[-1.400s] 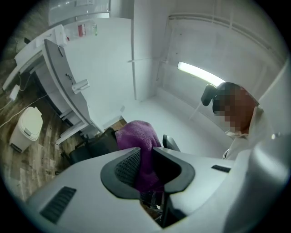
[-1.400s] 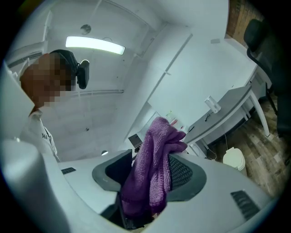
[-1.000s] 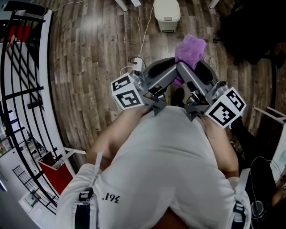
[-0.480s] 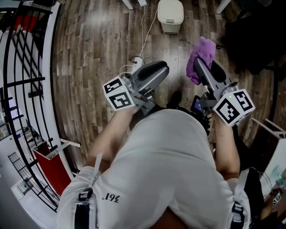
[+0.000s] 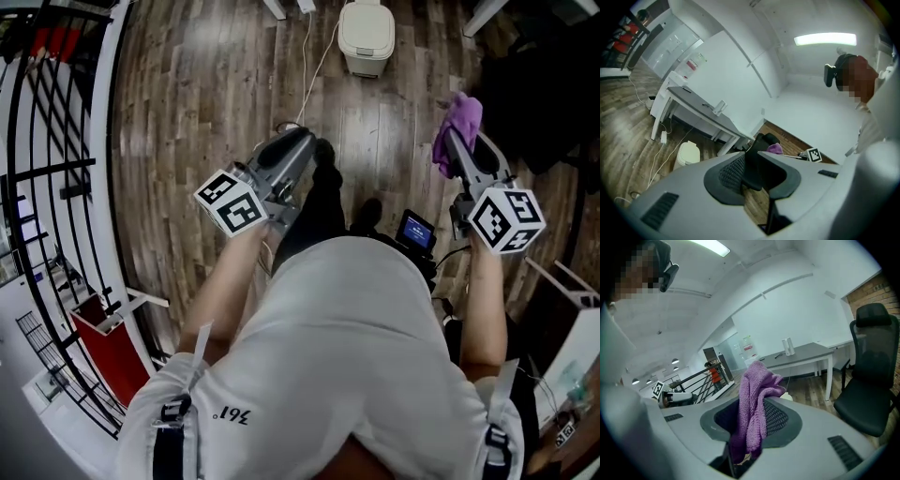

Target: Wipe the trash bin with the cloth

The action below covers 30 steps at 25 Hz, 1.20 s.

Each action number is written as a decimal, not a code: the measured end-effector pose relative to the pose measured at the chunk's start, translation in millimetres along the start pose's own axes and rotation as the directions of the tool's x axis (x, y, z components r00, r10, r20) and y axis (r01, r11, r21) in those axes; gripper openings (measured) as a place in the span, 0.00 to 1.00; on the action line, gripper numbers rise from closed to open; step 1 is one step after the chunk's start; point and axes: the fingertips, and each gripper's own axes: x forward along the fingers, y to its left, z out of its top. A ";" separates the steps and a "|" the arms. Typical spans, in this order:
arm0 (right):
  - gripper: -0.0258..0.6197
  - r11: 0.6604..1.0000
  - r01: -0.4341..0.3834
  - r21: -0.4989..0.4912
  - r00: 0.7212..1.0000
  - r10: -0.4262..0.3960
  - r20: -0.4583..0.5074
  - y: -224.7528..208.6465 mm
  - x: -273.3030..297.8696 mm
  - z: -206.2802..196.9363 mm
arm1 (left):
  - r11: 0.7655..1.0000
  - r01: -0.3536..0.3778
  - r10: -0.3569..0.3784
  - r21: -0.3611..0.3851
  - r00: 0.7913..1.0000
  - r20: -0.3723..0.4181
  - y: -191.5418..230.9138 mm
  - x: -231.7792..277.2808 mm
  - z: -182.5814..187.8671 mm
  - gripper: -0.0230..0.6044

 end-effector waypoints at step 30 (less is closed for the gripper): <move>0.23 0.966 0.226 -0.129 0.920 -0.255 -0.296 -225.8 279.8 60.0 | 0.999 -0.031 0.025 -0.030 0.984 -0.178 222.0 220.3 121.5 0.12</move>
